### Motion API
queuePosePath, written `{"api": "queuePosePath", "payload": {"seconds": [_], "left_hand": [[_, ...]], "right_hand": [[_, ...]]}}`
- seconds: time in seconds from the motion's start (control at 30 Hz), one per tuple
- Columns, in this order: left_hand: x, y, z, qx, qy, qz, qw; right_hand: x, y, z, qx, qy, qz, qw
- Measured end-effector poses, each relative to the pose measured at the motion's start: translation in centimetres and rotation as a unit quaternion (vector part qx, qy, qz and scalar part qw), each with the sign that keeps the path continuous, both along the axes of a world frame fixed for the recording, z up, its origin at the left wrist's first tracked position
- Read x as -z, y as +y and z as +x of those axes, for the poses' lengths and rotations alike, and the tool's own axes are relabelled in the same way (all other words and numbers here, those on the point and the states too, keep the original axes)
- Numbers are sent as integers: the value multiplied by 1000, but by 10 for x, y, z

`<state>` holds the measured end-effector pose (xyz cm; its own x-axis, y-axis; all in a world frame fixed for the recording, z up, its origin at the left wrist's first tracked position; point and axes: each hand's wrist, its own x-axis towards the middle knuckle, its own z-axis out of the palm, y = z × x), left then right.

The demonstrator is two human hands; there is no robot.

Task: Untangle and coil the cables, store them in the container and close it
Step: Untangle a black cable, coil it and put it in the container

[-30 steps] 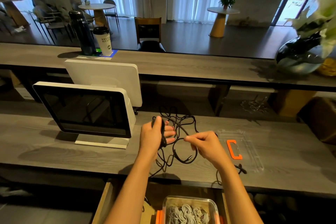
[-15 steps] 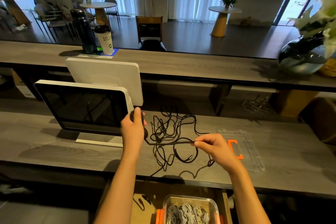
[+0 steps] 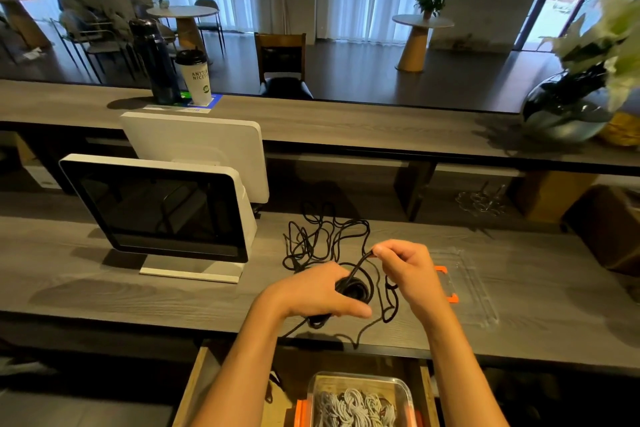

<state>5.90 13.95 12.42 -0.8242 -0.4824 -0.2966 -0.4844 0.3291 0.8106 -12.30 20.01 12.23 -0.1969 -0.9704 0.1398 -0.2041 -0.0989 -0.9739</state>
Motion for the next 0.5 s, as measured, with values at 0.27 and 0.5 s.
{"api": "queuePosePath", "payload": {"seconds": [0.27, 0.5], "left_hand": [[-1, 1, 9, -177, 142, 127, 966], [3, -8, 4, -487, 354, 211, 770]], "right_hand": [[1, 0, -6, 53, -44, 50, 996], [6, -2, 0, 22, -4, 94, 995]]}}
